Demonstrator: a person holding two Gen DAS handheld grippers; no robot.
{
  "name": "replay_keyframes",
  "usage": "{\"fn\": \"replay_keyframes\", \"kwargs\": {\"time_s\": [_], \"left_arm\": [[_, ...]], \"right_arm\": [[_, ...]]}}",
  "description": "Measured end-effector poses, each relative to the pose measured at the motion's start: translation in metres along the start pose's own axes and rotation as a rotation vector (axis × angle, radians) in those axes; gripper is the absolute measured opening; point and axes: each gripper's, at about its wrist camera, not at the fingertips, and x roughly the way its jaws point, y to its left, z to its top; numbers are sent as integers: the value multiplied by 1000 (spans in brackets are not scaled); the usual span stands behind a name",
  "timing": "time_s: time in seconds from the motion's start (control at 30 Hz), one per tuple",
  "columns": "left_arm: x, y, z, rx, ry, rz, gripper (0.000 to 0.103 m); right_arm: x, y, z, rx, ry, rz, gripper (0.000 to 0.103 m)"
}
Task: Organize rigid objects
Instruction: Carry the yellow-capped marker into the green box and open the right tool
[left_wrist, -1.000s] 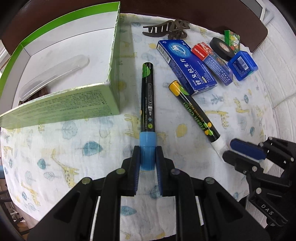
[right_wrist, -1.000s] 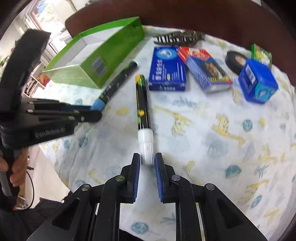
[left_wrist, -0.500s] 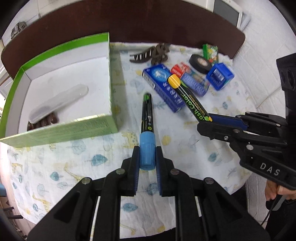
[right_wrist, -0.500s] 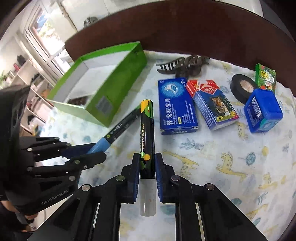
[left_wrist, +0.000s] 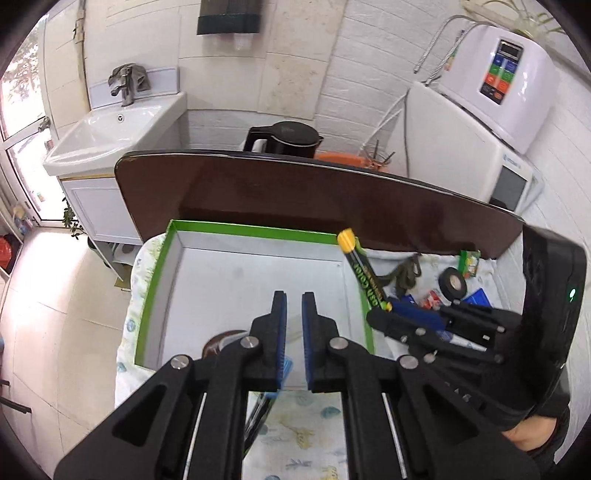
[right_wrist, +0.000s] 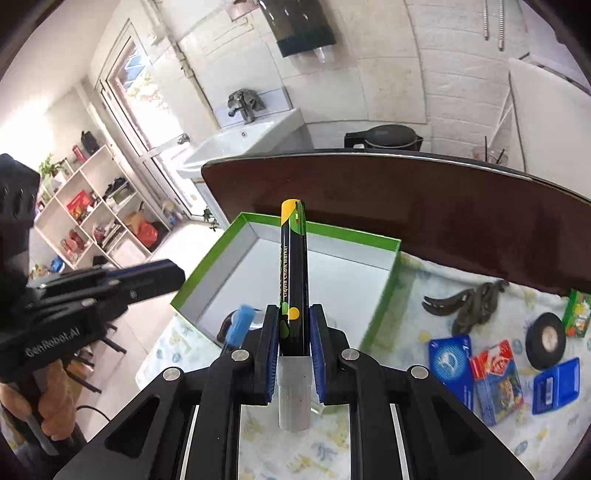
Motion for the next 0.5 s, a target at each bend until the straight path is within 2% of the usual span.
{"fn": "replay_keyframes", "kwargs": {"time_s": [0.1,0.17,0.2,0.27,0.3,0.33,0.37,0.4,0.43,0.5], "left_arm": [[30,24,-3,-2,25,65,7],[45,48,-21,-46,74,44,7],[43,58,-31,-64,65,38,8],[28,72,-57,-38,23,69,10],[18,79,-71,-14,20,75,14],[5,85,-85,13,13,69,30],[-8,91,-100,48,1,67,60],[-19,95,-113,81,-11,79,76],[-27,98,-126,110,-17,97,99],[-30,94,-147,205,22,107,102]], "right_arm": [[51,8,1,-6,109,-57,17],[85,6,-7,3,180,-80,17],[101,6,-11,-6,212,-105,17],[128,5,-20,-51,284,-155,17],[129,5,-25,-76,281,-169,17],[123,5,-29,-92,246,-169,17],[115,6,-32,-102,229,-158,17],[105,8,-34,-118,216,-131,17],[95,11,-37,-141,205,-93,17],[80,15,-44,-177,198,-52,18]]}}
